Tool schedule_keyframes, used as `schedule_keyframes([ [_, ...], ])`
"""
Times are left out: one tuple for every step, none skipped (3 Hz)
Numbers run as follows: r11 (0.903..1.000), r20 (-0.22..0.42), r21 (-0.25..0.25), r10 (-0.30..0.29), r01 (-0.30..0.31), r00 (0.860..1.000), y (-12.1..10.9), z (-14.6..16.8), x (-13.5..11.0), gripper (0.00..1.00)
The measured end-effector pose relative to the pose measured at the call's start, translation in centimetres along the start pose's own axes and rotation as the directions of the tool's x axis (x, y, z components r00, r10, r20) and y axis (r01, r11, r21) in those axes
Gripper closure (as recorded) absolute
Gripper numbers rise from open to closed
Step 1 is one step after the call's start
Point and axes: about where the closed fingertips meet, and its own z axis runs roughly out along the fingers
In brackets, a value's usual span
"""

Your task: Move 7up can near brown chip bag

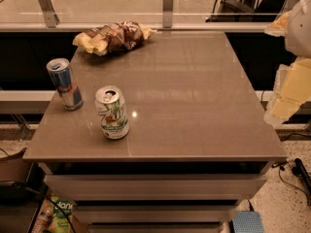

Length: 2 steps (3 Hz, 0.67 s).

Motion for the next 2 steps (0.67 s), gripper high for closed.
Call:
schedule_keyframes([
  [1.0, 0.0, 0.0, 0.0, 0.0, 1.0, 0.0, 0.0, 0.0, 0.0],
  [0.9998, 0.032, 0.006, 0.018, -0.019, 0.999, 0.12, -0.2, -0.31, 0.0],
])
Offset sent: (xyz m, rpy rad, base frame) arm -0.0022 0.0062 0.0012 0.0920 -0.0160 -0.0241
